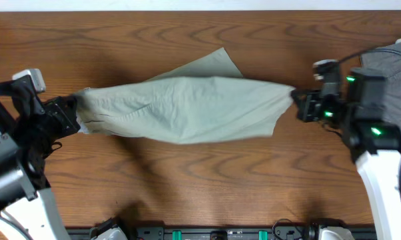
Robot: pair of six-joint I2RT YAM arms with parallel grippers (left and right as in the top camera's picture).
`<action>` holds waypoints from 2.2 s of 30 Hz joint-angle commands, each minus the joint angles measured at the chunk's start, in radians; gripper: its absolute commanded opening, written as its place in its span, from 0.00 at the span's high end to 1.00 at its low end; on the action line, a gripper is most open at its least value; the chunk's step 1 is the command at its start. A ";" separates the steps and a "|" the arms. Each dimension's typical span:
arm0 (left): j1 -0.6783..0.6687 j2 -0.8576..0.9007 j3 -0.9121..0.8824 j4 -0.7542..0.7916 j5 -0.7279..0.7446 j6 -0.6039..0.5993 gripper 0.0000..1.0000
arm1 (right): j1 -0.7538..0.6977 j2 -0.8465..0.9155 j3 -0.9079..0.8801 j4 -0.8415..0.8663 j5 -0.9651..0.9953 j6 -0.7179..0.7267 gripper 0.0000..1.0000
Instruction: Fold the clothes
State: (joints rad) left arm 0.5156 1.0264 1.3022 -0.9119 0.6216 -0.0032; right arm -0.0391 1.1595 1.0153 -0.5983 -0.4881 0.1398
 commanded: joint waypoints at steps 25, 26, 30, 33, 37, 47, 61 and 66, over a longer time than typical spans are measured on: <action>0.005 -0.154 0.600 0.030 -0.004 -0.044 0.94 | -0.113 -0.172 0.727 -0.214 0.363 0.035 0.99; 0.005 -0.154 0.616 0.029 -0.056 -0.051 0.95 | -0.113 -0.172 0.741 -0.232 0.418 0.034 0.99; 0.005 -0.154 0.640 0.022 -0.222 -0.084 0.94 | -0.113 -0.169 0.747 -0.254 0.567 0.019 1.00; 0.005 -0.153 0.640 0.023 -0.323 -0.122 0.94 | -0.113 -0.158 0.747 -0.266 0.666 -0.018 0.99; 0.005 -0.145 0.640 0.023 -0.338 -0.134 0.94 | -0.113 -0.137 0.747 -0.285 0.701 -0.025 0.99; 0.005 -0.134 0.639 0.020 -0.233 -0.133 0.94 | -0.119 -0.099 0.746 -0.289 0.628 -0.025 0.99; -0.040 0.171 0.508 -0.262 0.504 0.102 0.78 | -0.117 -0.035 0.746 -0.286 0.427 -0.026 0.99; -0.211 0.325 0.488 -0.321 0.545 0.273 0.77 | -0.117 -0.022 0.747 -0.198 0.254 -0.040 0.99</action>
State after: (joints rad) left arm 0.3878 1.3148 1.7878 -1.2182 1.0336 0.1116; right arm -0.1497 1.1393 1.7527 -0.8345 -0.0860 0.1192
